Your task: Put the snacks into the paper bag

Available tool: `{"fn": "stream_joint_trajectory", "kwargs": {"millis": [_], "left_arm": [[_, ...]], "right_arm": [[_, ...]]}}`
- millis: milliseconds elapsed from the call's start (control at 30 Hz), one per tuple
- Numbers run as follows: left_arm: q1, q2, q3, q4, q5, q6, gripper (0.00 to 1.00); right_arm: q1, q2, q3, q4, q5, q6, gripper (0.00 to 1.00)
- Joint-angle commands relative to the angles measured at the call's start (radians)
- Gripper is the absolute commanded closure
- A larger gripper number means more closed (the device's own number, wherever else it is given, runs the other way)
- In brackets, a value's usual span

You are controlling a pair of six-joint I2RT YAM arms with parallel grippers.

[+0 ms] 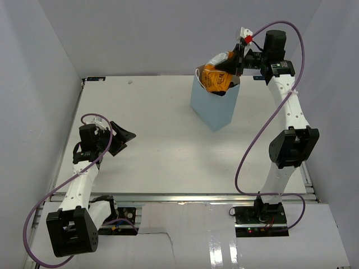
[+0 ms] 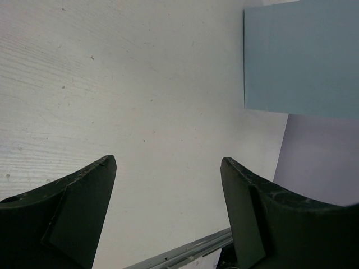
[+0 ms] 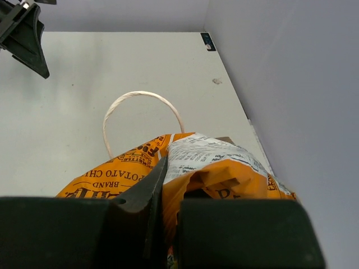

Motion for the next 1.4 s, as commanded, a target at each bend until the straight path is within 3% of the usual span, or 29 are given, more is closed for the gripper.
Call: {"fn": "stream_joint_trajectory", "kwargs": {"millis": [0,300,533,1000,1367], "left_arm": [[0.006,-0.002,0.009,0.029,0.020,0.004,0.15],[0.005,0.000,-0.002,0.038,0.031,-0.001,0.15],[0.006,0.003,-0.007,0.043,0.037,-0.001,0.15],[0.005,-0.002,-0.008,0.044,0.039,-0.007,0.15],[0.005,0.001,-0.004,0.044,0.040,-0.004,0.15]], "right_arm": [[-0.005,-0.079,-0.027,-0.130,0.069,-0.142,0.92],[-0.006,-0.106,-0.113,-0.270,0.144,-0.199,0.92],[-0.005,-0.073,-0.084,-0.321,0.235,-0.210,0.90],[0.000,-0.057,-0.036,-0.063,0.366,-0.164,0.85],[0.063,-0.048,-0.150,-0.018,0.440,-0.409,0.84]]}}
